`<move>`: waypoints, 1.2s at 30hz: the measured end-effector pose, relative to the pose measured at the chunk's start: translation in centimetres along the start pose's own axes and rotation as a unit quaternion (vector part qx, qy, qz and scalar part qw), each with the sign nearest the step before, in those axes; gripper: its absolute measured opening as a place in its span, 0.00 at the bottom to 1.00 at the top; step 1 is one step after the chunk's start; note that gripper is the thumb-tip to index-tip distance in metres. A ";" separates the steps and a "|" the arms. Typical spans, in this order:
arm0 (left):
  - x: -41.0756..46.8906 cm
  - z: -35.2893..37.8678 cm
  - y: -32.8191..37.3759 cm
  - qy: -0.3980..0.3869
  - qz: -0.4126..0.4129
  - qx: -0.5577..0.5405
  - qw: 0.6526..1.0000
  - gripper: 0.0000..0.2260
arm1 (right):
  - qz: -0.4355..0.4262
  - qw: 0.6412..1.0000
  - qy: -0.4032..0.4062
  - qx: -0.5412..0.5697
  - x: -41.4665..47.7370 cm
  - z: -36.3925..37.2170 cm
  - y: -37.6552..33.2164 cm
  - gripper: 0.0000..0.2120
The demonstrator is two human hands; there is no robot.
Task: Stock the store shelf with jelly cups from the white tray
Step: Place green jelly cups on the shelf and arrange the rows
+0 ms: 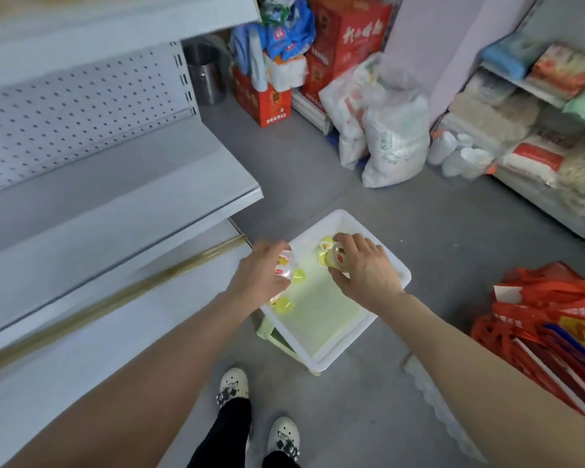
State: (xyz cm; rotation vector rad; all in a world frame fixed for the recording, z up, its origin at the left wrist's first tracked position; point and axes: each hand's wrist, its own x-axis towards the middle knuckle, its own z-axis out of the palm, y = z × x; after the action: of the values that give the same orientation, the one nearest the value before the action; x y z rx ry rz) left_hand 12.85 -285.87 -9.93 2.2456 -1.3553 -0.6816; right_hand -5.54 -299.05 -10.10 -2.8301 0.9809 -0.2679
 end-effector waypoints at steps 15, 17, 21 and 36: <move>-22.6 -18.1 -11.1 0.249 -0.066 0.057 0.965 0.23 | -0.282 0.949 0.142 -0.001 3.2 -8.7 -28.1 0.21; -26.9 -19.8 -13.4 0.278 -0.067 0.067 0.956 0.25 | -0.300 0.940 0.164 0.002 2.6 -9.1 -32.7 0.22; -35.3 -23.3 -17.6 0.329 -0.092 0.048 0.939 0.28 | -0.321 0.926 0.194 0.029 0.7 -9.7 -42.1 0.21; -58.9 -36.2 -30.8 0.488 -0.138 0.097 0.856 0.18 | -0.464 0.860 0.183 0.111 -4.6 -13.0 -73.0 0.24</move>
State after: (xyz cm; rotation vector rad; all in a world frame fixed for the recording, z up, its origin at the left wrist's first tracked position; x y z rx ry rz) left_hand 32.30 -215.94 11.65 2.3815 -0.5983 0.5357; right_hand 31.88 -240.15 15.48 -2.8268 -0.4646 -0.9544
